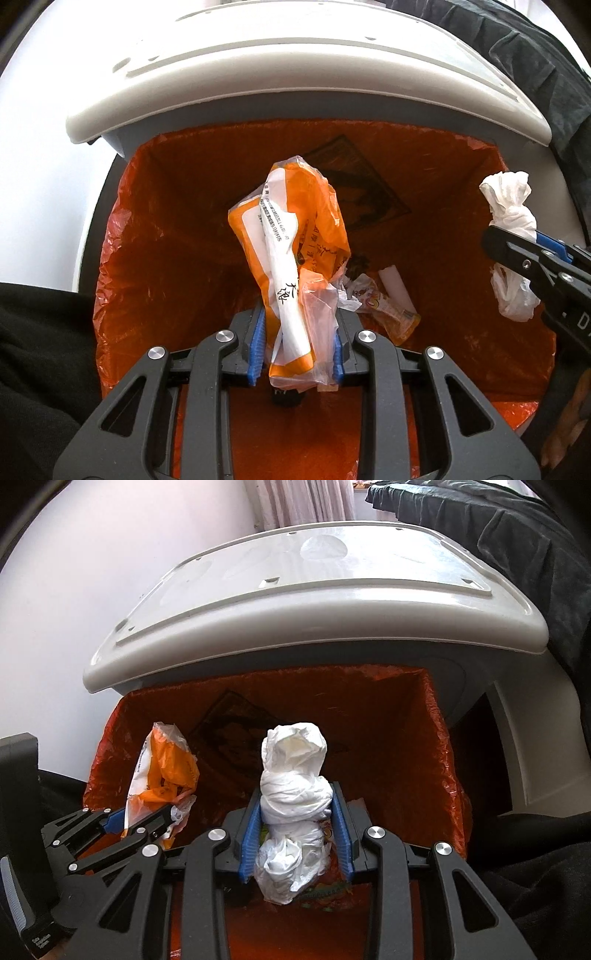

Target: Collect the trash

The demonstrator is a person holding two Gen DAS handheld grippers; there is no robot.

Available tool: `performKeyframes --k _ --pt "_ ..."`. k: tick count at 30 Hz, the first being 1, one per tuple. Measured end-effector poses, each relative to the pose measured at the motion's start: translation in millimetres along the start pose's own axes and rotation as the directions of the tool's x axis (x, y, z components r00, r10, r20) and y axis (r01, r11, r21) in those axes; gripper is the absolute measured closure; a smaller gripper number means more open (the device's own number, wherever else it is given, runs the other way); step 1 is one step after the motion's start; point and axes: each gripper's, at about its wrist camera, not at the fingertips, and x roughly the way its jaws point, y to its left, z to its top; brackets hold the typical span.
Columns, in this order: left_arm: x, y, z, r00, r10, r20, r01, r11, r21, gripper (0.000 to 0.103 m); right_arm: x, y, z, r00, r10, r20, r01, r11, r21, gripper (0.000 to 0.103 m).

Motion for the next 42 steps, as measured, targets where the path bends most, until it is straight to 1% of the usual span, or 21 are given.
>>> performKeyframes --k 1,2,3,4,5,6,7,8,12,13,15,16,19,23,25,27,31,35,42 --pt "-1.3 -0.3 -1.5 1.0 0.0 0.004 0.0 1.0 0.002 0.074 0.0 0.2 -0.3 1.0 0.0 0.0 0.0 1.0 -0.001 0.068" --pt "-3.5 -0.3 -3.3 1.0 -0.006 0.008 0.006 1.0 0.002 0.068 0.2 0.5 -0.6 1.0 -0.001 -0.003 0.001 1.0 -0.002 0.065" --pt "-5.3 -0.9 -4.3 1.0 -0.009 0.01 0.009 1.0 -0.001 0.052 1.0 1.1 -0.6 1.0 -0.006 -0.007 0.006 1.0 -0.005 0.06" --pt "-11.9 -2.9 -3.2 1.0 -0.015 0.013 0.015 1.0 -0.004 0.043 2.6 2.1 -0.7 1.0 -0.018 -0.019 0.018 1.0 -0.011 0.035" --pt "-15.8 -3.1 -3.7 1.0 -0.007 0.027 0.007 1.0 -0.008 0.025 1.4 1.1 -0.6 0.999 -0.042 -0.019 0.042 0.999 -0.012 0.018" --pt "-20.1 -3.2 -4.0 0.999 0.009 0.048 -0.009 1.0 -0.008 0.016 -2.4 0.3 -0.6 0.997 -0.075 0.006 0.075 0.997 -0.012 0.018" --pt "-26.7 -3.2 -4.4 0.996 0.033 0.084 -0.033 0.999 -0.007 0.015 -5.8 -0.3 0.1 0.996 -0.084 0.023 0.084 0.996 -0.01 0.018" --pt "-29.8 -3.4 -4.5 0.994 0.041 0.1 -0.041 0.999 -0.005 0.013 -8.7 -1.7 0.9 0.995 -0.089 0.036 0.089 0.996 -0.004 0.018" --pt "-31.4 -2.5 -6.3 0.993 0.049 0.104 -0.049 0.999 -0.002 0.012 -18.5 -11.6 2.9 0.986 -0.144 0.079 0.141 0.989 0.041 0.015" --pt "-32.4 -3.3 -6.3 0.993 0.054 0.106 -0.054 0.999 -0.002 0.012 -22.8 -15.8 3.7 0.983 -0.158 0.094 0.153 0.986 0.059 0.012" --pt "-37.5 -3.6 -4.1 0.99 0.058 0.129 -0.058 0.998 -0.007 0.012 -30.4 -21.5 4.4 0.976 -0.18 0.124 0.17 0.982 0.087 0.009" --pt "-42.5 -5.1 -1.1 0.988 0.059 0.144 -0.058 0.998 -0.011 0.012 -34.2 -23.0 5.7 0.971 -0.19 0.145 0.177 0.979 0.1 0.006" --pt "-45.4 1.9 -0.6 0.982 0.059 0.181 -0.057 0.998 -0.016 0.012 -43.7 -24.7 5.4 0.956 -0.224 0.191 0.206 0.972 0.112 0.005" --pt "-52.6 3.9 3.0 0.974 0.047 0.222 -0.045 0.999 -0.015 0.012 -48.8 -23.5 5.8 0.948 -0.241 0.208 0.223 0.969 0.109 0.005" --pt "-54.8 5.0 4.2 0.97 0.055 0.237 -0.052 0.998 -0.017 0.012 -51.8 -21.5 4.1 0.943 -0.25 0.218 0.232 0.967 0.102 0.005" --pt "-56.3 7.7 6.2 0.969 0.057 0.24 -0.053 0.998 -0.022 0.012 -55.3 -18.5 2.9 0.941 -0.25 0.228 0.235 0.968 0.09 0.005" --pt "-57.6 13.5 8.3 0.97 0.04 0.238 -0.031 0.999 -0.044 0.012 -59.7 -13.2 0.1 0.939 -0.252 0.236 0.243 0.968 0.065 0.005" --pt "-61.4 17.5 10.4 0.965 0.061 0.254 -0.048 0.997 -0.054 0.012 -59.9 -10.2 -3.0 0.937 -0.253 0.242 0.247 0.967 0.053 0.005" --pt "-63.9 20.0 12.0 0.964 0.051 0.259 -0.038 0.998 -0.056 0.012 -59.5 -10.5 -4.0 0.937 -0.255 0.24 0.251 0.967 0.049 0.005"
